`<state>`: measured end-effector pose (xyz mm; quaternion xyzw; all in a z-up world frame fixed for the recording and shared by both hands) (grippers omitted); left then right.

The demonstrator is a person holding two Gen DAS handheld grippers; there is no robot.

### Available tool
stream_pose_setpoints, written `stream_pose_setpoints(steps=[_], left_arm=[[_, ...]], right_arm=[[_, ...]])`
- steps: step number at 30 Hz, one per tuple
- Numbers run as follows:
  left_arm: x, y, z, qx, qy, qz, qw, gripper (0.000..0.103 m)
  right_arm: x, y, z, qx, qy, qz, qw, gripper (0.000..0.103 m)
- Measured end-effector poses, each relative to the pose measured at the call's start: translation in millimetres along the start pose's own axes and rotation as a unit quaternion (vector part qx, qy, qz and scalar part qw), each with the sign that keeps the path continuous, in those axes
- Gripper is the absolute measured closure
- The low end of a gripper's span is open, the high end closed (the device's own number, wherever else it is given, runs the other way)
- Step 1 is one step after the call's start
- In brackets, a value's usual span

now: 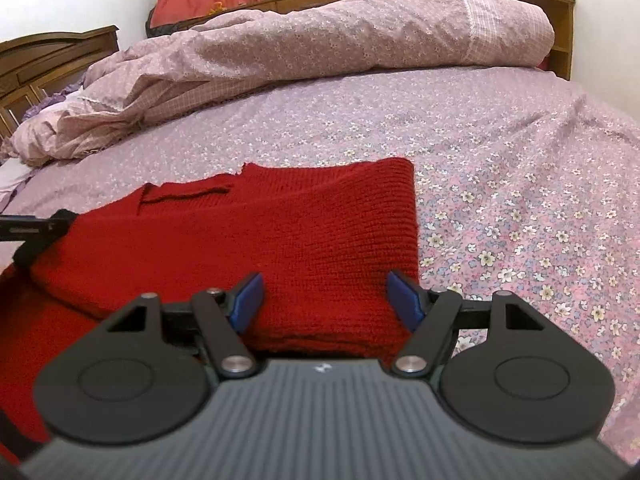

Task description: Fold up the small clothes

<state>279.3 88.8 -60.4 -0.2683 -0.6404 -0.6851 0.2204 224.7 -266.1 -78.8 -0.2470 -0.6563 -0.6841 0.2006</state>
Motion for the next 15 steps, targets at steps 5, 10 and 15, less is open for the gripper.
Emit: stream_pose_setpoints(steps=[5, 10, 15], left_arm=[[36, -9, 14, 0.026, 0.004, -0.003, 0.9997, 0.020], [74, -22, 30, 0.034, 0.023, -0.002, 0.9992, 0.019], [112, -41, 48, 0.050, 0.043, 0.001, 0.9978, 0.018]], right_arm=[[18, 2, 2, -0.007, 0.004, -0.003, 1.000, 0.032], [43, 1, 6, -0.013, 0.021, -0.001, 1.000, 0.033], [68, -1, 11, -0.011, 0.028, -0.006, 1.000, 0.033]])
Point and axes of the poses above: each gripper's, at about its wrist camera, not at the fingertips, and x roughly against the way its jaws point, z to its left, y to its top, the point moved 8 cm from there along -x, roughly the way its jaws point, and after that the axes turned 13 degrees about -y, right-handed, at the moved point
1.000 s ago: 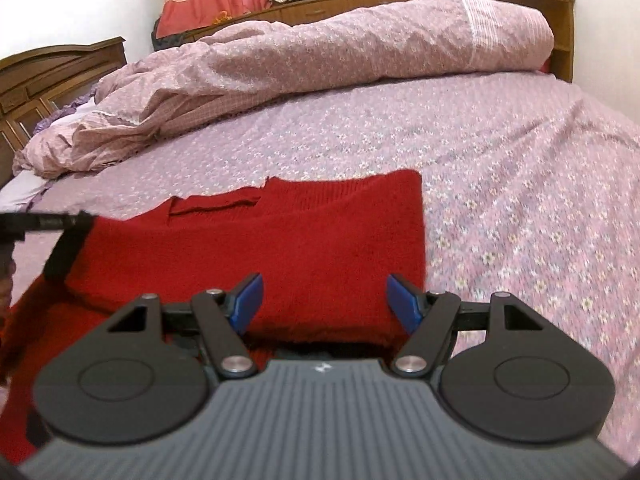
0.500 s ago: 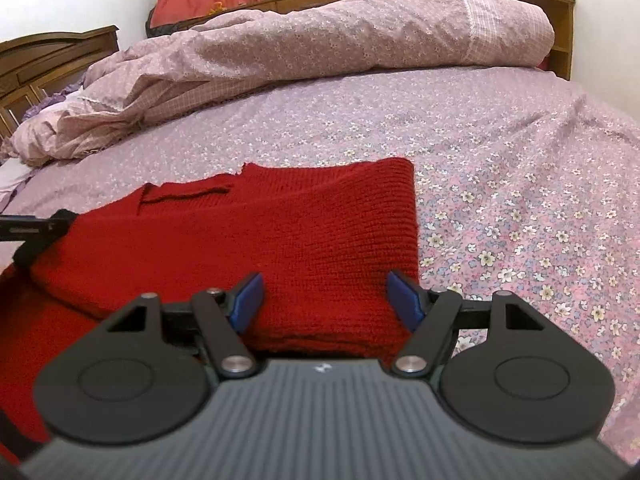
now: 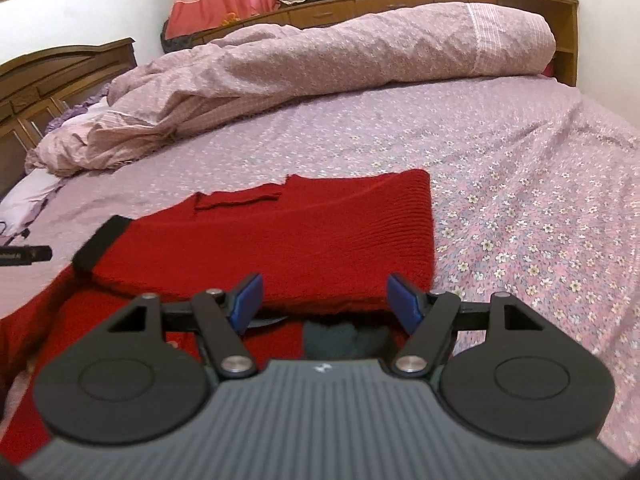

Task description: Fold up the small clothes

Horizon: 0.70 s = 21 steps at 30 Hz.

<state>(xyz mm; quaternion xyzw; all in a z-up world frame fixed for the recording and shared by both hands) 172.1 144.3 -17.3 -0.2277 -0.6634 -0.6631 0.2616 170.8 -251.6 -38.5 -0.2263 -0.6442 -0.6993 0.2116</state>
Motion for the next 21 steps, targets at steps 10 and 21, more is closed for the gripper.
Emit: stream_pose_setpoints(steps=[10, 21], left_arm=[[56, -48, 50, 0.037, 0.053, 0.015, 0.9978, 0.012], [69, -110, 82, 0.090, 0.067, 0.050, 0.9924, 0.012]], right_arm=[[40, -11, 14, 0.012, 0.020, -0.008, 1.000, 0.033], [59, -35, 28, 0.021, 0.027, 0.010, 0.999, 0.033]])
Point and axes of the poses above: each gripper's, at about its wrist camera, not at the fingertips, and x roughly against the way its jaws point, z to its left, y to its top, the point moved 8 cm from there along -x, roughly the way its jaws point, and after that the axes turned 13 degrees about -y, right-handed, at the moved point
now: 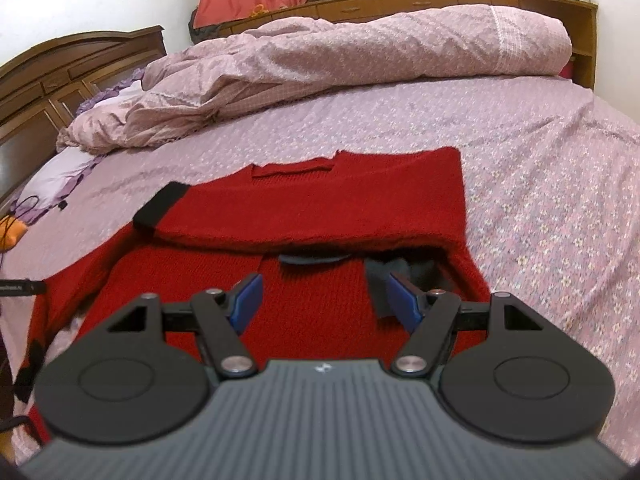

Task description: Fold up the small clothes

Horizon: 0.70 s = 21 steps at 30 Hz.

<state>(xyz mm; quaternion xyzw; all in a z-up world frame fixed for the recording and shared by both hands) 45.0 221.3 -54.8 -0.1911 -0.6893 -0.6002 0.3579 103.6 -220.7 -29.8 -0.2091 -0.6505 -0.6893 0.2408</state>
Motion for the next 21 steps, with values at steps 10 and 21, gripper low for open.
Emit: stream_pose_setpoints(steps=[10, 21], left_arm=[[-21, -21, 20, 0.038, -0.015, 0.023, 0.9989, 0.012], [-35, -36, 28, 0.081, -0.067, 0.026, 0.9941, 0.017]], right_arm=[[1, -15, 11, 0.011, -0.008, 0.023, 1.000, 0.033], [-8, -26, 30, 0.029, -0.014, 0.045, 0.998, 0.033]])
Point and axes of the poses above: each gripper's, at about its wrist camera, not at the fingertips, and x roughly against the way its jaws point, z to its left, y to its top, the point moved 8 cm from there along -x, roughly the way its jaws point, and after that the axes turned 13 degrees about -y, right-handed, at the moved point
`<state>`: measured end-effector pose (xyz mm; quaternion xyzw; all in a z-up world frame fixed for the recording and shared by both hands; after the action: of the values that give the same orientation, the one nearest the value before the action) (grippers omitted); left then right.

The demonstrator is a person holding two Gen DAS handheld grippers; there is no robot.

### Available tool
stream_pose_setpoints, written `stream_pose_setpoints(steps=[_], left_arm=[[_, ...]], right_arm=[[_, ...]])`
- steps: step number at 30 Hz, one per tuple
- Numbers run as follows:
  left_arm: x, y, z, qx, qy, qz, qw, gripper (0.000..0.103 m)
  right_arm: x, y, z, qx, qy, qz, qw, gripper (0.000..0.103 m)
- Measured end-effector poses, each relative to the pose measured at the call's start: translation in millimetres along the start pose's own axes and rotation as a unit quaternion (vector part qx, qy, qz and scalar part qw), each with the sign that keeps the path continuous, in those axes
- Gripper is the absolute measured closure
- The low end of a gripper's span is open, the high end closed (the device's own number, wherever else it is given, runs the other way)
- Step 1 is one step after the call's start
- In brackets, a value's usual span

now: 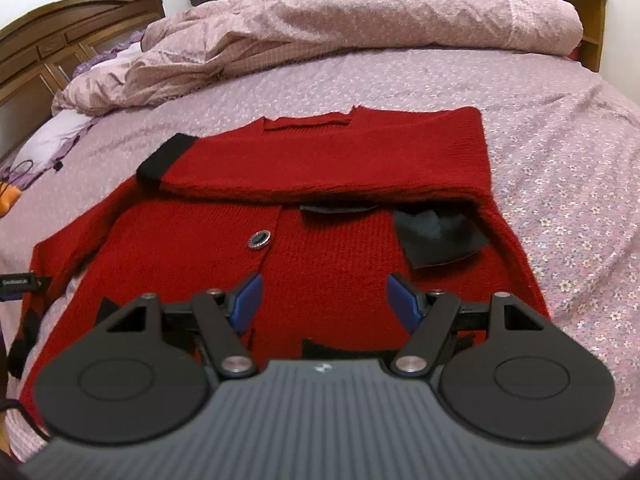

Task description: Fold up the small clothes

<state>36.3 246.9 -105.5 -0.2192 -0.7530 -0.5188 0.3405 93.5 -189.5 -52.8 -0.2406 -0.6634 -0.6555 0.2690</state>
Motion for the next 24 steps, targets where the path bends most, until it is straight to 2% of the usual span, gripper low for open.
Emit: stream_pose_setpoints(steps=[2, 3, 5, 6, 8, 10, 14, 19, 24], left_arm=[[0, 0, -2, 0.004, -0.021, 0.000, 0.9998, 0.034], [1, 0, -4, 0.007, -0.036, 0.001, 0.9993, 0.038], [2, 0, -7, 0.008, -0.044, 0.004, 0.9990, 0.054], [3, 0, -7, 0.009, -0.045, 0.006, 0.9989, 0.058], [6, 1, -5, 0.021, -0.051, 0.009, 0.9985, 0.072], [11, 3, 1, 0.043, -0.063, 0.007, 0.9971, 0.076], [27, 13, 12, 0.086, -0.096, -0.010, 0.9916, 0.078], [56, 52, 23, 0.056, -0.057, -0.061, 0.9949, 0.079], [75, 92, 12, 0.034, -0.062, -0.089, 0.9935, 0.079]], right_arm=[[0, 0, 3, 0.003, 0.000, 0.002, 1.000, 0.033], [-1, 0, 4, 0.004, 0.000, 0.002, 1.000, 0.033], [-2, -1, 5, 0.004, -0.001, 0.004, 1.000, 0.033], [-2, -1, 5, 0.004, -0.001, 0.004, 1.000, 0.033], [-1, -1, 5, 0.003, -0.001, 0.004, 1.000, 0.033], [0, -1, 4, 0.003, 0.000, 0.003, 1.000, 0.033], [2, 0, 4, 0.004, 0.000, -0.003, 1.000, 0.033], [6, 1, 3, 0.001, 0.004, -0.008, 1.000, 0.033], [8, 2, 3, -0.002, 0.007, -0.012, 1.000, 0.033]])
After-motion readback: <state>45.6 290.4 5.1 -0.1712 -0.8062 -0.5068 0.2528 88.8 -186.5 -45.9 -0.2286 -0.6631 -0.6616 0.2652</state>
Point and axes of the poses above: each gripper's, at about its wrist camera, not at the fingertips, and x roughly against the way its jaws point, z to its left, y to its top, the point moved 8 cm from there along -x, roughly the way its jaws point, and after that the axes turned 13 degrees about -y, right-handed, at the moved point
